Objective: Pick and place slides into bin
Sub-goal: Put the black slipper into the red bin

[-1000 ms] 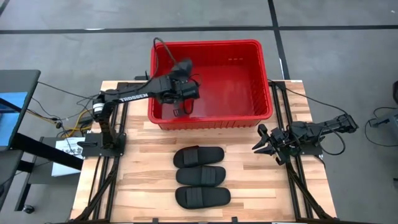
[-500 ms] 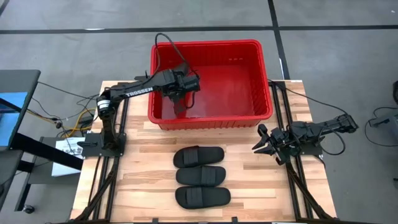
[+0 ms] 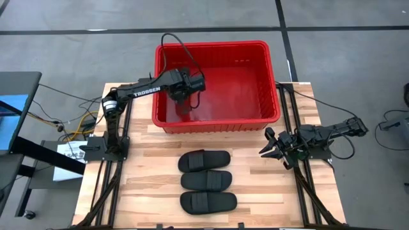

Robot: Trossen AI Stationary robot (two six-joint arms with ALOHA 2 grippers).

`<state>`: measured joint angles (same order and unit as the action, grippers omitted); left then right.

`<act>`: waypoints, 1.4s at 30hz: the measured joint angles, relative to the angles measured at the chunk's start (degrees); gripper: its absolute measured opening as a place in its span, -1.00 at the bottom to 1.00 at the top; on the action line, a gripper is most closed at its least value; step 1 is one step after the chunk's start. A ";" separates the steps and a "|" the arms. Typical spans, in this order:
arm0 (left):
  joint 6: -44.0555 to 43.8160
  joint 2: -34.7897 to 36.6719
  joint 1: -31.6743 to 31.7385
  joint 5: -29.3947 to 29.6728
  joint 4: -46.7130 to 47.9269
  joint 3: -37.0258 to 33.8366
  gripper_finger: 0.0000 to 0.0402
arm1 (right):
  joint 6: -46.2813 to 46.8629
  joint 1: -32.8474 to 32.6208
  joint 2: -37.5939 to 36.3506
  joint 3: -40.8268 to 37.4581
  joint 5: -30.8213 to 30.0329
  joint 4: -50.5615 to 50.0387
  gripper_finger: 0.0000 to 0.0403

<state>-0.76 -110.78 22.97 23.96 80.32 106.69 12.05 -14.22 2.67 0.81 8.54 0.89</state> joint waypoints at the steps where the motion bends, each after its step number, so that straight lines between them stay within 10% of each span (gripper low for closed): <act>1: -0.12 0.00 0.27 -0.02 -0.20 0.00 -1.00 | 0.00 0.00 0.00 -0.02 -0.02 0.00 -0.68; 42: 4.85 -9.43 3.67 -5.73 0.74 -0.07 -1.00 | 0.00 -0.01 -0.02 -0.01 0.00 0.00 -0.68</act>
<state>4.09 -120.21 26.64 18.23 81.06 106.63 12.05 -14.23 2.66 0.81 8.54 0.89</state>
